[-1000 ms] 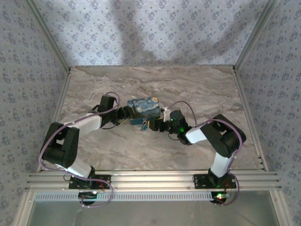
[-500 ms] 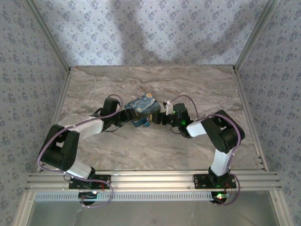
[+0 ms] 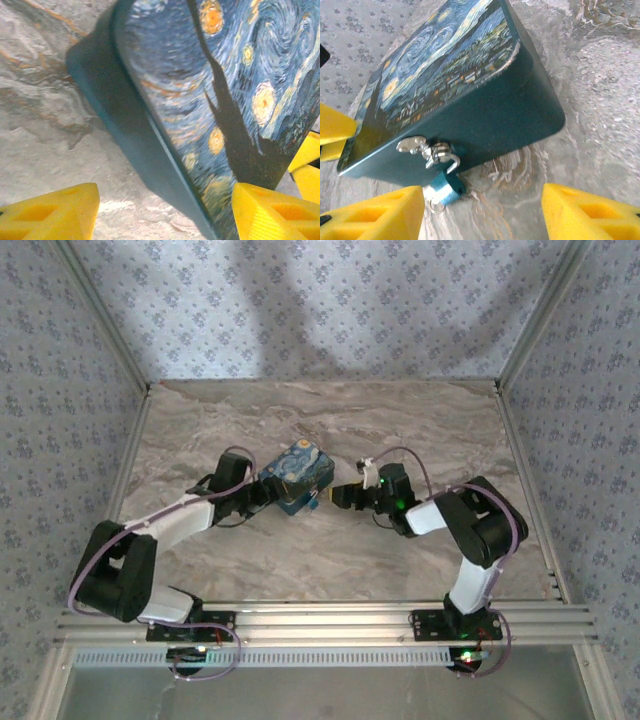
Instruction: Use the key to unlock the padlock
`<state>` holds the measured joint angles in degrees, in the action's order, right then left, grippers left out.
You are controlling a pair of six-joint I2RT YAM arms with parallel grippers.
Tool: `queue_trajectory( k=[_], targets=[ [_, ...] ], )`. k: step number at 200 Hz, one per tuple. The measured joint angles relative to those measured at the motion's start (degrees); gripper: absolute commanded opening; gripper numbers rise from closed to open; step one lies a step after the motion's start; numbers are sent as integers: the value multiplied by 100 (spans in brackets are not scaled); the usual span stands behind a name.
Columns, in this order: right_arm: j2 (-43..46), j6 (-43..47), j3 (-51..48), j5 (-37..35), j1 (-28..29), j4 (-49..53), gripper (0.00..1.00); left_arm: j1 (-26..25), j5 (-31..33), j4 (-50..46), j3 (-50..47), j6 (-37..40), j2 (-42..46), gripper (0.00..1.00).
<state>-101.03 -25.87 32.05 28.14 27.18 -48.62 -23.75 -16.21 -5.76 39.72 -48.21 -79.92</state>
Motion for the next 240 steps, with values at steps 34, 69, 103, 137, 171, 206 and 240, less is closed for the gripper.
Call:
queue_trajectory(
  k=[34,69,103,137,171,206,240],
  targets=[
    [271,203,-162,494,-175,-50,66,-2,90,-476,223,138,295,70],
    [219,308,-140,833,-109,-101,68,-57,55,-654,723,260,448,67],
    [-197,302,173,1014,-15,-173,70,-192,-87,-654,1268,326,232,66],
    [-723,236,476,1200,48,-417,72,-306,-256,-616,1626,345,-343,65],
    [-1130,127,623,1357,96,-704,73,-332,-365,-605,1694,341,-778,64],
    [-1338,83,791,1478,186,-890,73,-332,-407,-579,1711,339,-990,64],
    [-1451,61,872,1521,275,-1019,72,-337,-415,-468,1751,339,-1069,63]
  ],
)
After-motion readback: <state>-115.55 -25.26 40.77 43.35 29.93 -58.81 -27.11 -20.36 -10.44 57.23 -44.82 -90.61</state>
